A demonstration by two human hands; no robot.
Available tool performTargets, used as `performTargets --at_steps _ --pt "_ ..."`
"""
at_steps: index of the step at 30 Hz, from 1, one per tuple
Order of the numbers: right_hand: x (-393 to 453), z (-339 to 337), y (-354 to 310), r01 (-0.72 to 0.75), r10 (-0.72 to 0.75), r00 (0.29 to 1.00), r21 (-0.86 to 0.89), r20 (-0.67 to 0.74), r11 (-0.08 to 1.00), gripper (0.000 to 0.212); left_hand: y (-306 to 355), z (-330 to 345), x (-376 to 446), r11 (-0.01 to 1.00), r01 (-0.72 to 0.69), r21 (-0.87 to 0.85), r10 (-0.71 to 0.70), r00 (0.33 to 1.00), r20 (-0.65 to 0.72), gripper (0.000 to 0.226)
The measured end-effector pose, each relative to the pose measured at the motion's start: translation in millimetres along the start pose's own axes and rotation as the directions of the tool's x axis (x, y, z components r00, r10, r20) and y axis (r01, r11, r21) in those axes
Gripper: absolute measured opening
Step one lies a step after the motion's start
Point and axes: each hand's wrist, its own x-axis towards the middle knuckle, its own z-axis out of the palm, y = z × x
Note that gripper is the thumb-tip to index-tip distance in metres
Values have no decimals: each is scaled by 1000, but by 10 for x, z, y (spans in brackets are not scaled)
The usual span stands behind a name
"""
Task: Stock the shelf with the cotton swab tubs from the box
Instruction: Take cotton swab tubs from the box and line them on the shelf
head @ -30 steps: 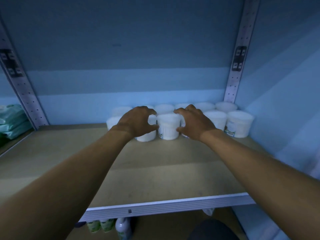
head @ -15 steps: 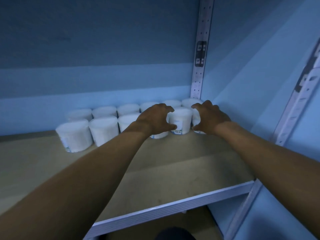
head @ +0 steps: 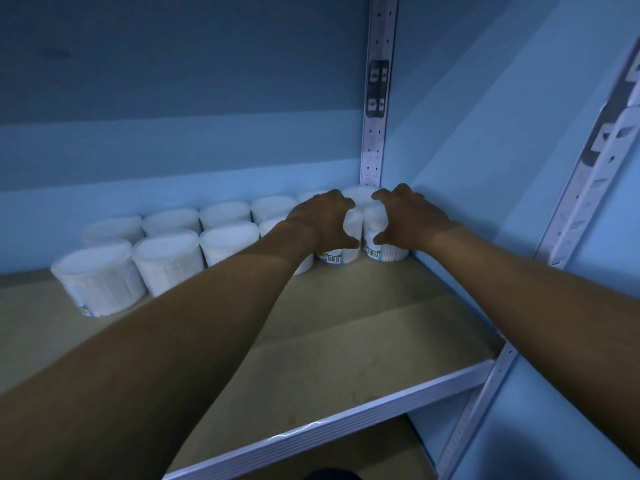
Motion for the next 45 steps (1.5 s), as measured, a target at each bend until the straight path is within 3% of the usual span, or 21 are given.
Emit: performTargets --at_steps 5,9,16,27,45 --pt "45 29 -10 0 0 1000 -27 25 1000 88 44 29 65 999 -8 -47 9 1000 22 63" --pt "63 65 0 0 2 999 -42 50 999 83 38 124 129 1000 11 18 -12 999 32 58" --pt "117 92 16 -1 6 999 -94 52 996 78 -59 212 285 996 41 73 -45 998 46 70" --pt "86 -16 -16 -1 9 998 -119 66 993 80 -58 193 334 995 57 78 -62 997 55 68" --pt "-564 -233 -3 -37 62 988 -168 143 985 81 315 75 -239 999 29 38 -32 995 93 70"
